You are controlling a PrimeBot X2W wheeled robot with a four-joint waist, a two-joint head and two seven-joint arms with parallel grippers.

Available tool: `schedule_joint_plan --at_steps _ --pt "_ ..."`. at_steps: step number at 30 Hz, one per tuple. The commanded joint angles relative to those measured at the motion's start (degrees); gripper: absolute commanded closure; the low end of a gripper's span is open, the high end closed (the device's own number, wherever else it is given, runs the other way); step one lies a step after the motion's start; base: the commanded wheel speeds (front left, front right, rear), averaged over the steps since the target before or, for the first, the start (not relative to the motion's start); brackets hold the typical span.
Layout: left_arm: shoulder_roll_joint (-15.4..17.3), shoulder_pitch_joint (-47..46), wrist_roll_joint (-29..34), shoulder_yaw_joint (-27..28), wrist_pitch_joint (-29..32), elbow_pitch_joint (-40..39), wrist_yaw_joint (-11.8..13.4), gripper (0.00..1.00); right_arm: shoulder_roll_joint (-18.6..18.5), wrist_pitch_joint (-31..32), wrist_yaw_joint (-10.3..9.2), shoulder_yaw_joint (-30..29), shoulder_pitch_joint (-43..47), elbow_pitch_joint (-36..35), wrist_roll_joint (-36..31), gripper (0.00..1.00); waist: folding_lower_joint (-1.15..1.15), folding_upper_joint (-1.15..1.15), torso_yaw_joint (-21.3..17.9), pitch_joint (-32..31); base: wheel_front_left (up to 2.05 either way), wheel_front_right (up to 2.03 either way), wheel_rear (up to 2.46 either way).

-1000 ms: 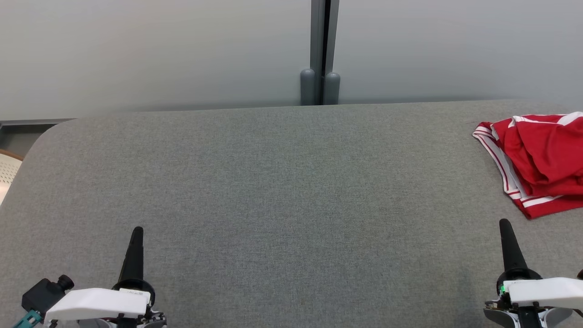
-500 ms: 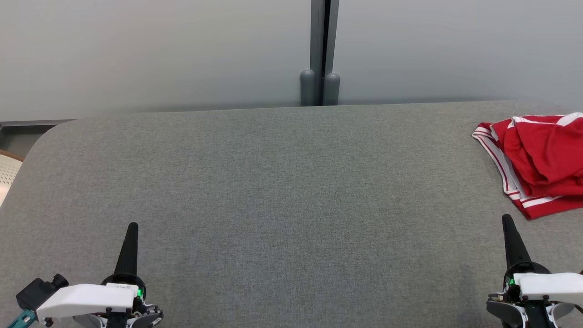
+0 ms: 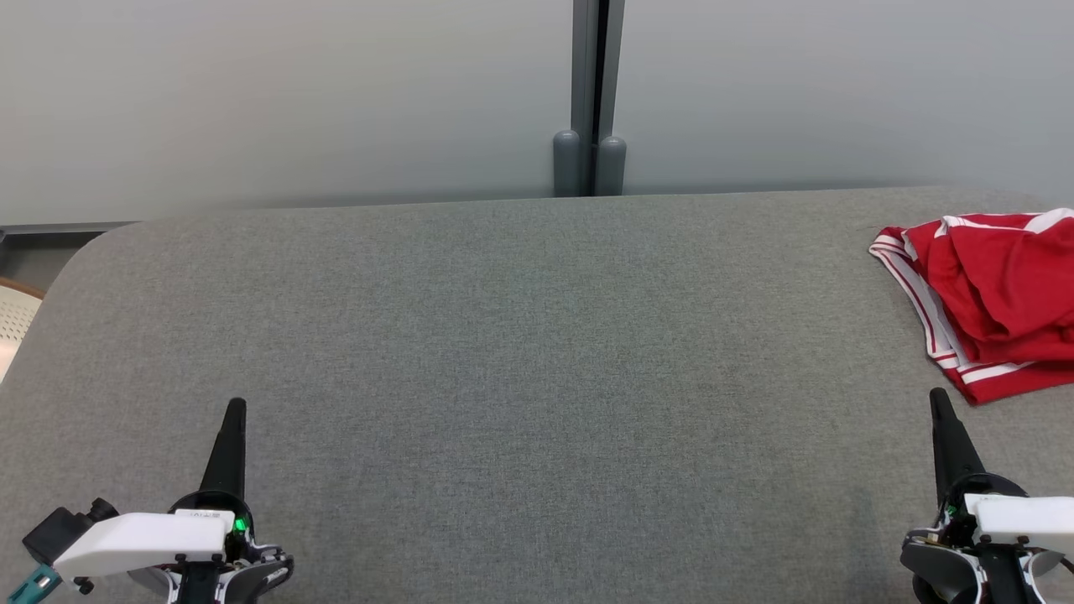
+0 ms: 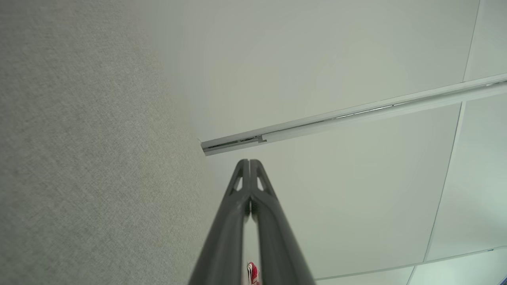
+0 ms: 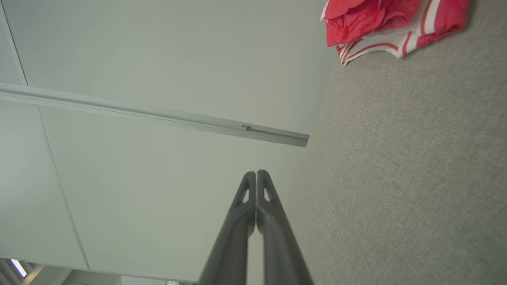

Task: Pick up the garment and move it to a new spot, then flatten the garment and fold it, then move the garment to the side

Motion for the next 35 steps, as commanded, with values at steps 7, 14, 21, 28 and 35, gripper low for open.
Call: schedule_joint_plan --at_steps 7,14,21,28,35 --pt "0.2 -1.9 -4.0 1.0 1.1 0.5 -0.7 1.00 0.1 1.3 0.00 -0.7 -1.1 0.1 3.9 1.00 0.00 0.00 0.0 -0.1 0.00 0.00 0.00" --pt "0.1 -2.6 -6.8 1.6 2.0 1.0 -1.0 1.00 0.2 2.1 0.00 -1.3 -1.6 0.2 6.8 1.00 0.00 0.00 0.0 -0.2 0.00 0.00 0.00" --pt "0.0 -3.2 -9.8 2.2 2.9 1.5 -1.4 1.00 0.3 3.0 0.00 -1.7 -1.9 0.5 9.9 1.00 0.00 0.00 0.0 -0.3 0.00 0.00 0.00" --pt "-0.1 -3.4 -10.9 2.6 3.3 1.8 -1.4 1.00 0.5 3.4 0.00 -2.0 -2.1 0.6 11.0 1.00 0.00 0.00 0.0 -0.3 0.00 0.00 0.00" --pt "-0.2 -3.5 -10.6 2.7 3.4 1.8 -1.4 1.00 0.6 3.6 0.00 -2.2 -2.2 0.6 10.8 1.00 0.00 0.00 0.0 -0.3 0.00 0.00 0.00"
